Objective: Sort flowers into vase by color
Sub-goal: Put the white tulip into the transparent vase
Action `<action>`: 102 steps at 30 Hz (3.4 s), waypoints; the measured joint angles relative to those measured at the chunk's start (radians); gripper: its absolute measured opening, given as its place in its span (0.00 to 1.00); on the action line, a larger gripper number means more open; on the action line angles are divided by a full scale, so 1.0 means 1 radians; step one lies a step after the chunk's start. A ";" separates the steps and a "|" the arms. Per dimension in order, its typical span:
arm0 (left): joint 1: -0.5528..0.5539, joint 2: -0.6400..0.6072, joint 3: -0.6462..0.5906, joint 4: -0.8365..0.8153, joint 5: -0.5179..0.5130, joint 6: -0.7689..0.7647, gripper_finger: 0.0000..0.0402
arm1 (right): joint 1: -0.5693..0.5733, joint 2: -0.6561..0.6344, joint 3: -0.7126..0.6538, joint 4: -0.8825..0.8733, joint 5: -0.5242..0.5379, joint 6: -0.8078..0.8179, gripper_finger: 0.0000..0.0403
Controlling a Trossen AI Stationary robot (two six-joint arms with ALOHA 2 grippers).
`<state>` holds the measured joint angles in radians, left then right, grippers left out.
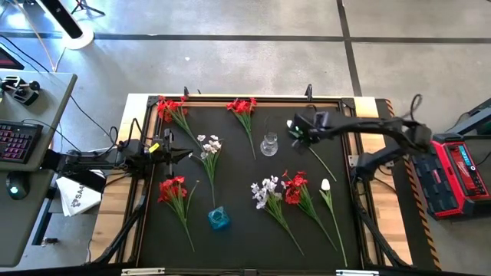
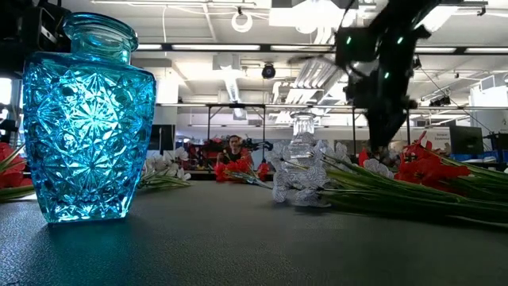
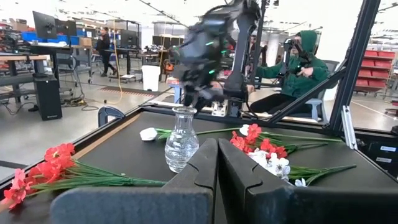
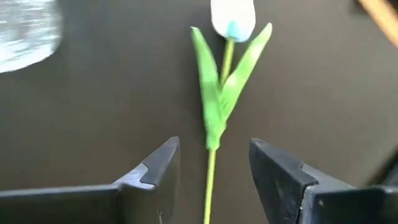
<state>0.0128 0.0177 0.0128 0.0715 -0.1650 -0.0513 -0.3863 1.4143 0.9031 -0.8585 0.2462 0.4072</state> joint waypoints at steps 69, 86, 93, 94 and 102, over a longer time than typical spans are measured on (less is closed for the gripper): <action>0.000 0.000 0.000 0.000 0.025 -0.026 0.00 | 0.393 -0.387 -0.446 1.879 0.139 -0.697 0.00; 0.000 0.000 0.000 0.002 0.024 -0.027 0.00 | 0.341 -0.286 -0.349 1.654 0.176 -0.607 0.00; 0.000 0.000 0.000 0.002 0.024 -0.027 0.00 | 0.314 -0.198 -0.318 1.654 0.177 -0.593 0.00; 0.000 0.000 0.000 0.002 0.024 -0.027 0.00 | 0.309 -0.193 -0.316 1.654 0.177 -0.590 0.00; 0.000 0.000 0.000 0.001 0.024 -0.027 0.00 | 0.299 -0.188 -0.316 1.641 0.179 -0.580 0.13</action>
<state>0.0124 0.0177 0.0128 0.0730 -0.1406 -0.0780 -0.0872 1.2263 0.5873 0.7822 0.4255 -0.1726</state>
